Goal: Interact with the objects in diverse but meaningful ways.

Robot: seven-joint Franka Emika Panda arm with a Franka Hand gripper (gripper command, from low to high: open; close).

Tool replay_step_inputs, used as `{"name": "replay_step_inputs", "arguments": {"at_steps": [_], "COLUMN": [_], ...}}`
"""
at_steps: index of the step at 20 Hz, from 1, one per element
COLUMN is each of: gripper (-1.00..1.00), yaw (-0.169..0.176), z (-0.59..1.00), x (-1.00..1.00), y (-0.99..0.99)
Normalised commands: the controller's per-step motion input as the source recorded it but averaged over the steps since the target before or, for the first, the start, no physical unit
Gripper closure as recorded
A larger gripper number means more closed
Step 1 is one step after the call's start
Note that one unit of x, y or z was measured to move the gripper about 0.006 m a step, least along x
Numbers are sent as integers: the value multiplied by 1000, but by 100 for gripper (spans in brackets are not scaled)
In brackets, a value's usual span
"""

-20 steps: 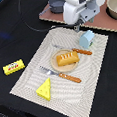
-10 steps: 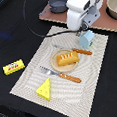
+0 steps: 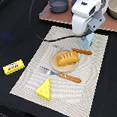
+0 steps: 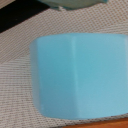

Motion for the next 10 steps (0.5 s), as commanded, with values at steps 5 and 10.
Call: {"name": "replay_step_inputs", "arguments": {"at_steps": [5, 10], "gripper": [-100, -100], "yaw": [22, 7], "z": [-126, -50], "x": [50, 175], "y": [0, 0]}}
